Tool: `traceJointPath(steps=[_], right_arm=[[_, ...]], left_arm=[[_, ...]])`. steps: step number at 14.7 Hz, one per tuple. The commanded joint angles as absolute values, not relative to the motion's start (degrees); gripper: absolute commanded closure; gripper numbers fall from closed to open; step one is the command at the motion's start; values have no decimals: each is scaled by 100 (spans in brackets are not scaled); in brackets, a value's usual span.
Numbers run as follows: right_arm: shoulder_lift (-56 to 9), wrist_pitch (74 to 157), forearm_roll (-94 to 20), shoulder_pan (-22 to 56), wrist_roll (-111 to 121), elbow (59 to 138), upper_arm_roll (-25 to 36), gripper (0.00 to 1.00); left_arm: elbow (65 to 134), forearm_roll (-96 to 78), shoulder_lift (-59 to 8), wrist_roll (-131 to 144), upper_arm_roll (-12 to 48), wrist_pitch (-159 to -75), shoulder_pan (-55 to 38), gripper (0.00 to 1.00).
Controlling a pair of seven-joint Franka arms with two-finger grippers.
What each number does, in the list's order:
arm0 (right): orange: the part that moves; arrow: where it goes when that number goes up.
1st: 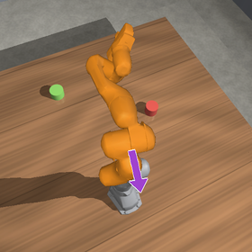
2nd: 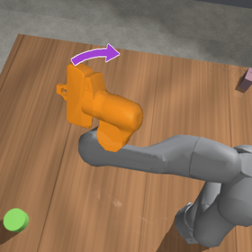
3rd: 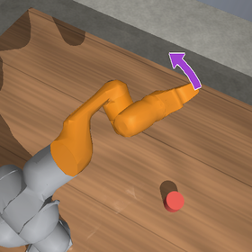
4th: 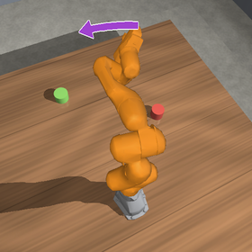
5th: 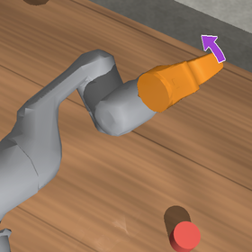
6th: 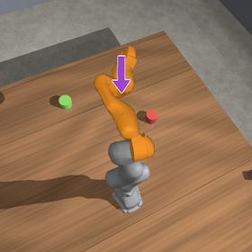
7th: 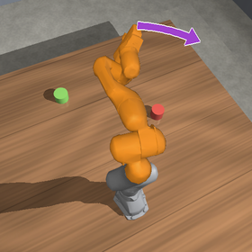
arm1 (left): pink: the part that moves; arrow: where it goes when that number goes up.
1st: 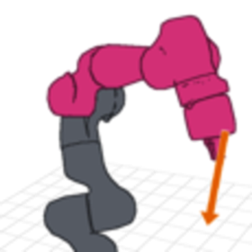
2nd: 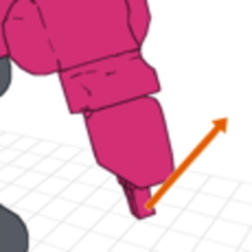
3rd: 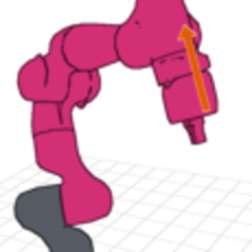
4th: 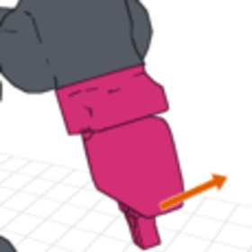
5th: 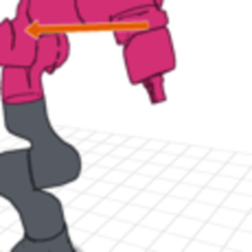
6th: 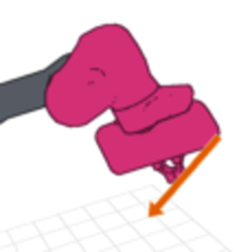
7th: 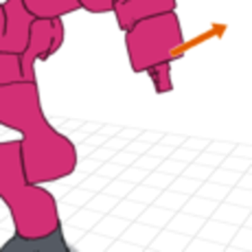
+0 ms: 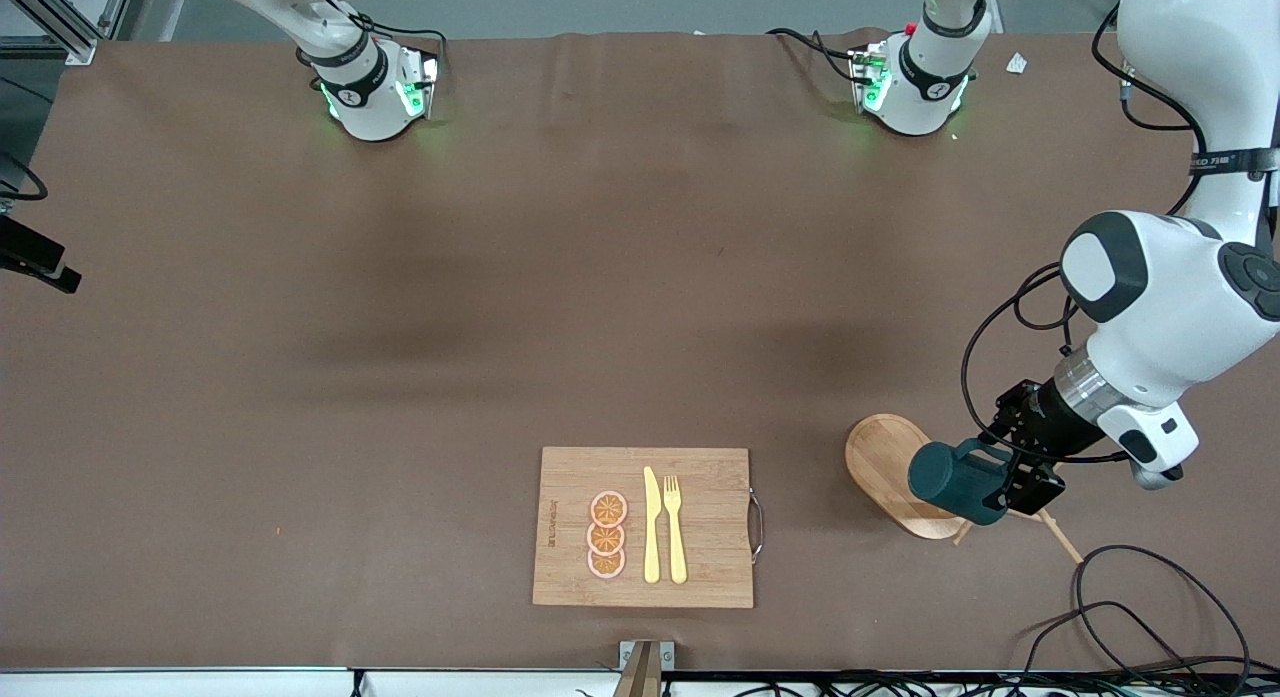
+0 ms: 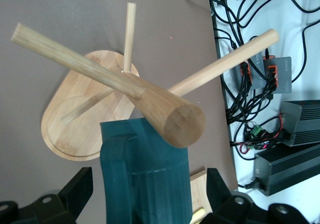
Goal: Transfer cup from left to right arm and place
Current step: 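Close the left gripper around the teal mug body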
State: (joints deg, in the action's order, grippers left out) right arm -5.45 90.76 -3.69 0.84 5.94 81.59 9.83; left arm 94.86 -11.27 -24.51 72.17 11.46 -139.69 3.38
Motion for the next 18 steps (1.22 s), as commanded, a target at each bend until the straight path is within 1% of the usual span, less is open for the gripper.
traceJointPath(steps=[1, 12, 14, 17, 18], right_arm=[[-492, 9114, -439, 44, 562, 8227, 958, 0], [-483, 9114, -439, 35, 554, 8227, 958, 0], [-483, 9114, -439, 35, 554, 8227, 967, 0], [-483, 9114, -439, 44, 554, 8227, 967, 0], [-483, 9114, -439, 44, 554, 8227, 967, 0]], left_arm=[[9712, -1511, -2320, 7225, 1169, -14255, 343, 0], [9694, -1916, -2636, 7154, 1318, -14634, 334, 2], [9694, -1916, -2637, 7163, 1318, -14634, 351, 7], [9686, -1916, -2637, 7181, 1318, -14634, 360, 19], [9677, -1916, -2637, 7189, 1318, -14634, 360, 26]])
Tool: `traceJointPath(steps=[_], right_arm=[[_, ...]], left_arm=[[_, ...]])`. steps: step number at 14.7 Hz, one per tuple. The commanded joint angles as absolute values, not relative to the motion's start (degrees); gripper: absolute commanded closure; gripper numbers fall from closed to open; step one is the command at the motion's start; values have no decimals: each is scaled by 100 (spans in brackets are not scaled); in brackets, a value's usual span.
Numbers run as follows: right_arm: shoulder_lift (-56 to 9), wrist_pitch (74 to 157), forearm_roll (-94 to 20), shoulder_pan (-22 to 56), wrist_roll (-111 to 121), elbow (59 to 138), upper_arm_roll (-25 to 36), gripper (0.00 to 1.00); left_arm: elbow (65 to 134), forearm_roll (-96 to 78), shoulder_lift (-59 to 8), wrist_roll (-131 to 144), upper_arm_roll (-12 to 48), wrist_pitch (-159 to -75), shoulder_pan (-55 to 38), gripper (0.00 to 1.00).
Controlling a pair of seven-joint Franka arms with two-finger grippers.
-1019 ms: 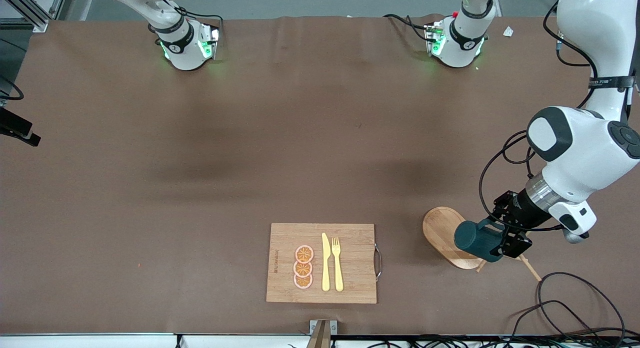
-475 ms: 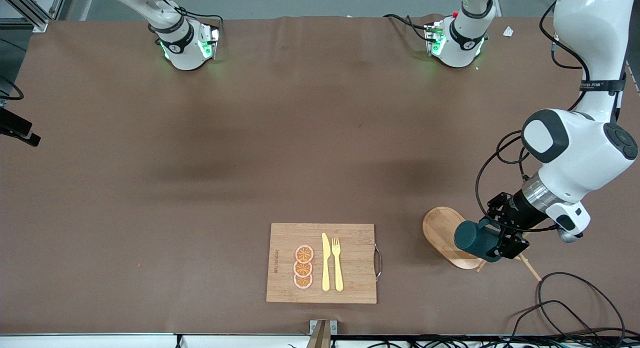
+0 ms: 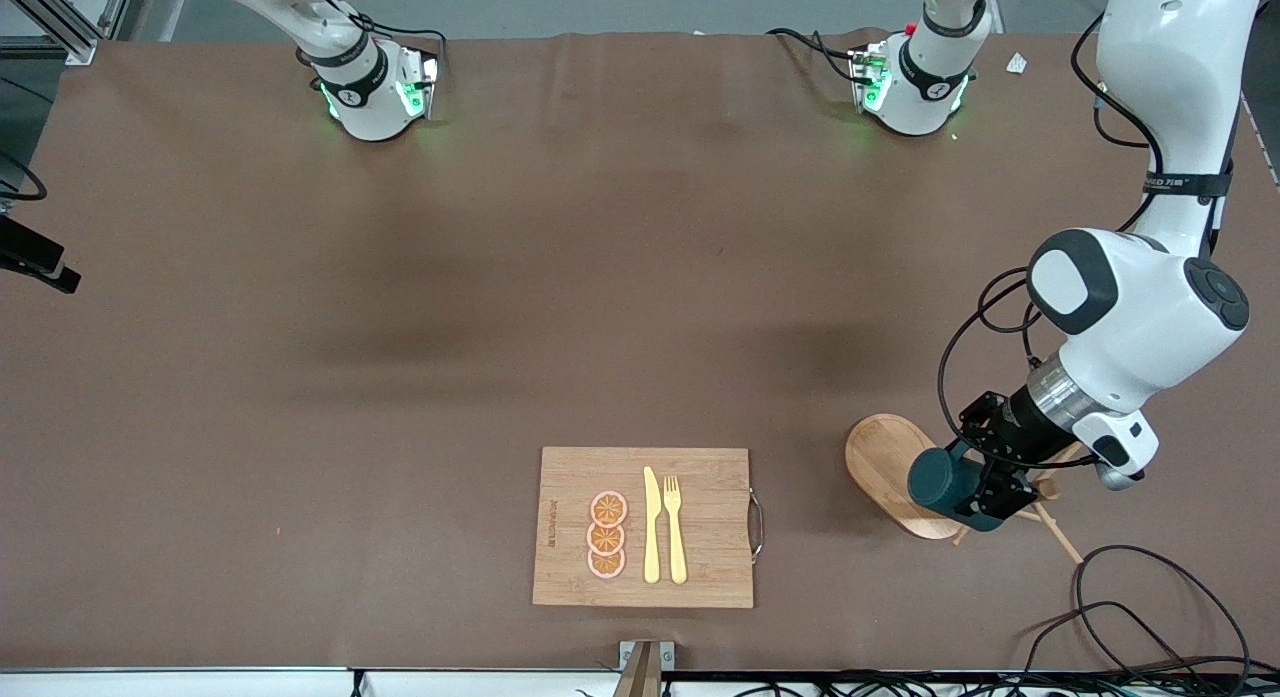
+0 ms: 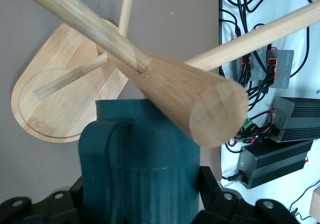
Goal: Transfer cup from left to right arm and place
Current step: 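Close the left gripper around the teal mug body, then lift the teal mug off the stand with the left gripper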
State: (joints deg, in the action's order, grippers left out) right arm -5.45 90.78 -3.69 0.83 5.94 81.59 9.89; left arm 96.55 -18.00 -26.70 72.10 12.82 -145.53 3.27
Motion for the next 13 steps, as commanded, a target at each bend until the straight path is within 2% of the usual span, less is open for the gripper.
traceJointPath(steps=[1, 3, 7, 13], right_arm=[[-483, 9114, -439, 35, 554, 8227, 967, 0], [-483, 9114, -439, 35, 554, 8227, 967, 0], [-483, 9114, -439, 35, 562, 8227, 967, 0], [-483, 9123, -439, 35, 554, 8227, 967, 0]], left_arm=[[9677, -1916, -2628, 7189, 1318, -14634, 360, 32], [9677, -1925, -2610, 7207, 1327, -14616, 352, 38], [9677, -1925, -2497, 7277, 1414, -14511, 343, 38], [9659, -1863, -2084, 7427, 1616, -13852, 316, 39]])
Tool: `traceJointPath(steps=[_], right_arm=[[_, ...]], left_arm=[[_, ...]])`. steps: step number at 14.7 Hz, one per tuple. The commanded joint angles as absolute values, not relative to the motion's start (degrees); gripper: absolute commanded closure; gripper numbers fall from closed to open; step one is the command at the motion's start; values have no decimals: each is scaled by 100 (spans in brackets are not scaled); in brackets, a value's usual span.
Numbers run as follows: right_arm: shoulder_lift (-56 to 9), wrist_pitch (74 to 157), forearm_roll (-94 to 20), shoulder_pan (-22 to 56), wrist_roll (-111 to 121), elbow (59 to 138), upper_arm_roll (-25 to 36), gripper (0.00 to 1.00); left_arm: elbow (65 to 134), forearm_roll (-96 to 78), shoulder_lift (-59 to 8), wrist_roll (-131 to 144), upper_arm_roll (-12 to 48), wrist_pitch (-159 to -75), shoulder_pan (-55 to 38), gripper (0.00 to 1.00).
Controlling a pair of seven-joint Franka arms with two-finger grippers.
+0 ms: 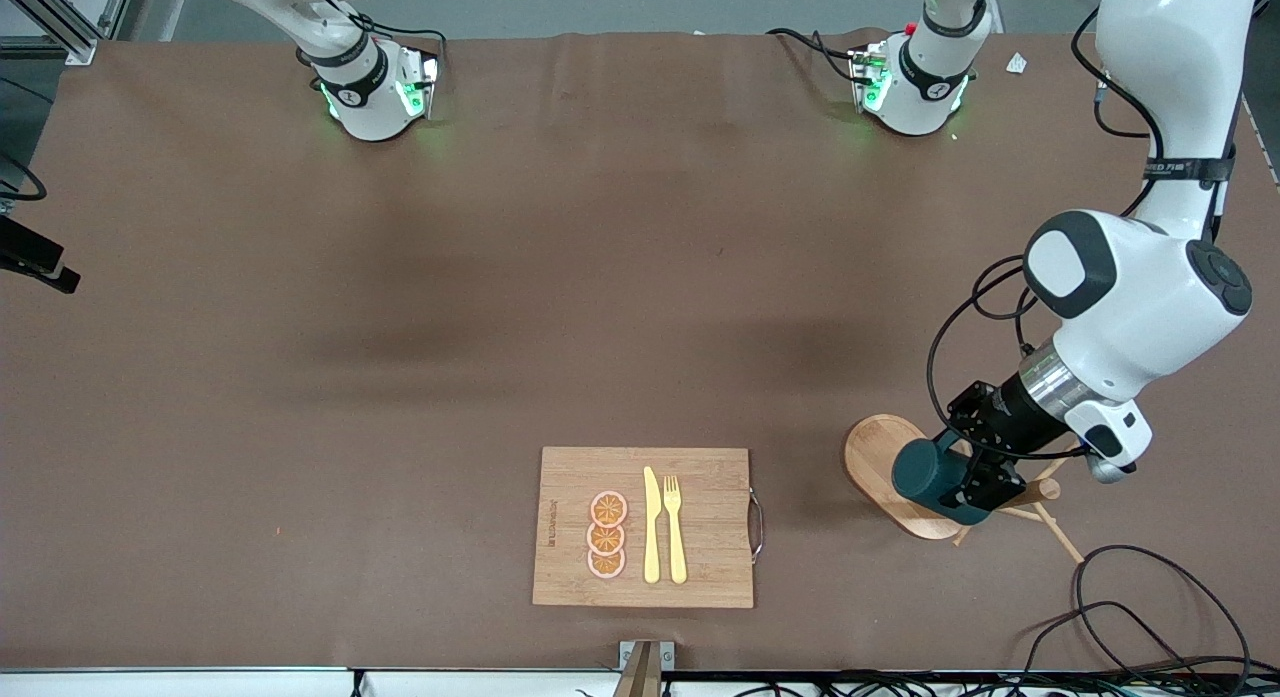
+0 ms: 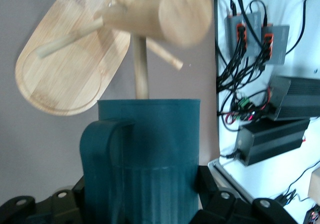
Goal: Transfer cup from left to right arm and place
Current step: 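Lift the teal mug off the stand with the left gripper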
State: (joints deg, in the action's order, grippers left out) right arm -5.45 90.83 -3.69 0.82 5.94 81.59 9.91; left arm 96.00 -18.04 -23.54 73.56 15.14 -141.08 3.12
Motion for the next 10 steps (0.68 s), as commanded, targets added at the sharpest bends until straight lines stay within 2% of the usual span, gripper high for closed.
traceJointPath(steps=[1, 4, 10], right_arm=[[-483, 9123, -439, 35, 554, 8227, 967, 0], [-483, 9123, -439, 35, 554, 8227, 967, 0], [-492, 9114, -439, 35, 554, 8227, 967, 0]], left_arm=[[9668, -1855, -2022, 7444, 1678, -13791, 308, 40], [9615, -1513, -1986, 7689, 1889, -13711, 115, 40], [9229, 884, -2407, 8691, 1890, -13728, -1044, 40]])
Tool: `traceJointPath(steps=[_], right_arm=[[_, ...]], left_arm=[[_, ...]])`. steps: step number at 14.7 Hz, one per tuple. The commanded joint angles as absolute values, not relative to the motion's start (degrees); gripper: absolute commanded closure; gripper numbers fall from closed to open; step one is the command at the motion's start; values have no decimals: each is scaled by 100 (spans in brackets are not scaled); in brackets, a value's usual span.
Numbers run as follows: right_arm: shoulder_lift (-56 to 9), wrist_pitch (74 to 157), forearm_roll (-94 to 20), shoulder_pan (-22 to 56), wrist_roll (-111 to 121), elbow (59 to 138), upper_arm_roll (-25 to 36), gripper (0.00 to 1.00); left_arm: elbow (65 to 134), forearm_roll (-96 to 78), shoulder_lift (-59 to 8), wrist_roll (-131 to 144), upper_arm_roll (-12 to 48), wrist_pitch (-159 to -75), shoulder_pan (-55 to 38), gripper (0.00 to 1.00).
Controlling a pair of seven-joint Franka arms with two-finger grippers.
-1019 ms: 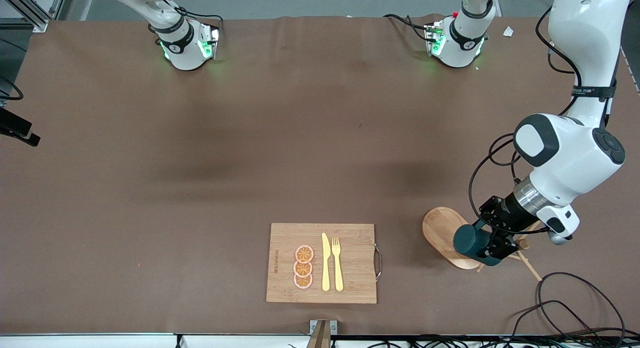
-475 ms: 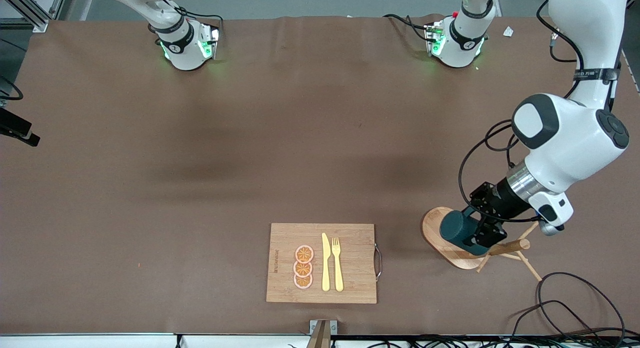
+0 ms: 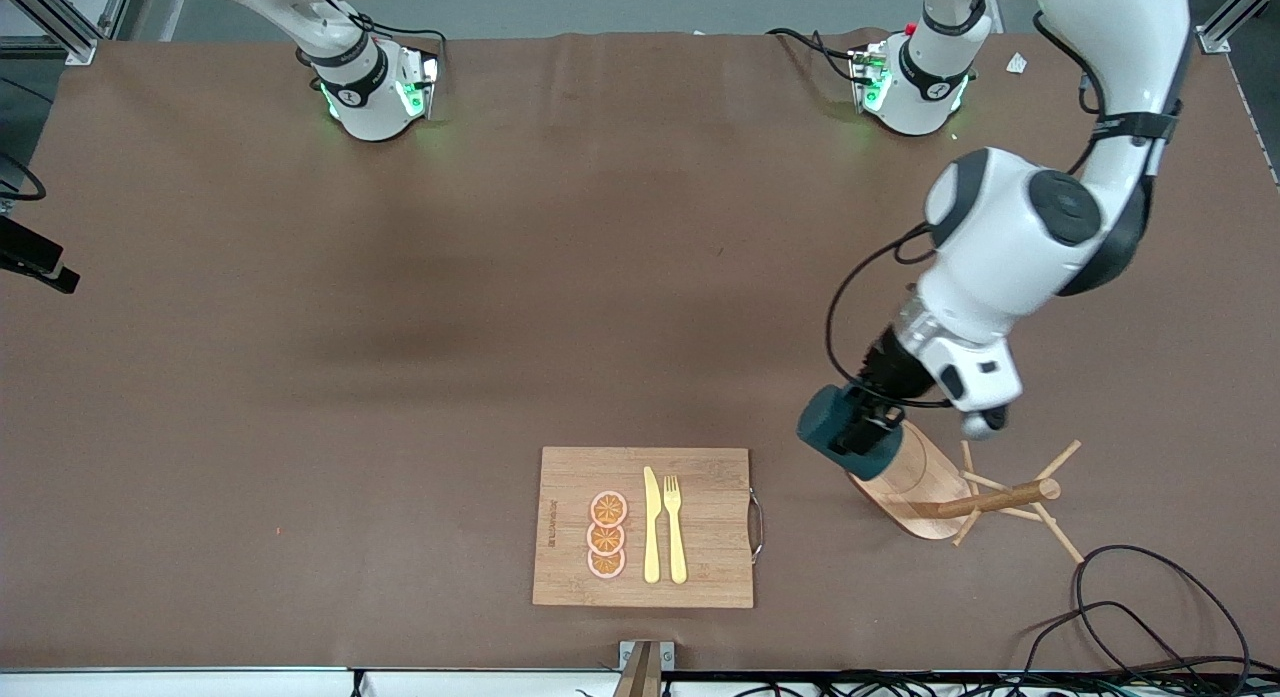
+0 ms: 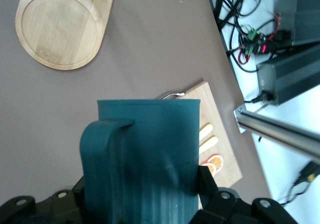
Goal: Transfer cup from left to right arm and place
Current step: 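Lift the teal mug off the stand with the left gripper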
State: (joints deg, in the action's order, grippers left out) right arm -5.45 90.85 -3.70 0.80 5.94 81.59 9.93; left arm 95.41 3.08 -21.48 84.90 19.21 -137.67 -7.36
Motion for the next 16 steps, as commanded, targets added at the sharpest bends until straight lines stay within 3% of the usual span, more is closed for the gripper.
traceJointPath(steps=[1, 12, 16], right_arm=[[-483, 9114, -439, 35, 562, 8227, 967, 0], [-483, 9114, -439, 35, 563, 8227, 967, 0], [-483, 9114, -439, 35, 554, 8227, 967, 0]], left_arm=[[9168, 1218, -2521, 8788, 1881, -13737, -1229, 40], [8851, 5745, -3682, 11021, 1793, -13685, -2890, 40], [8676, 7107, -4112, 11599, 1714, -13150, -3496, 40]])
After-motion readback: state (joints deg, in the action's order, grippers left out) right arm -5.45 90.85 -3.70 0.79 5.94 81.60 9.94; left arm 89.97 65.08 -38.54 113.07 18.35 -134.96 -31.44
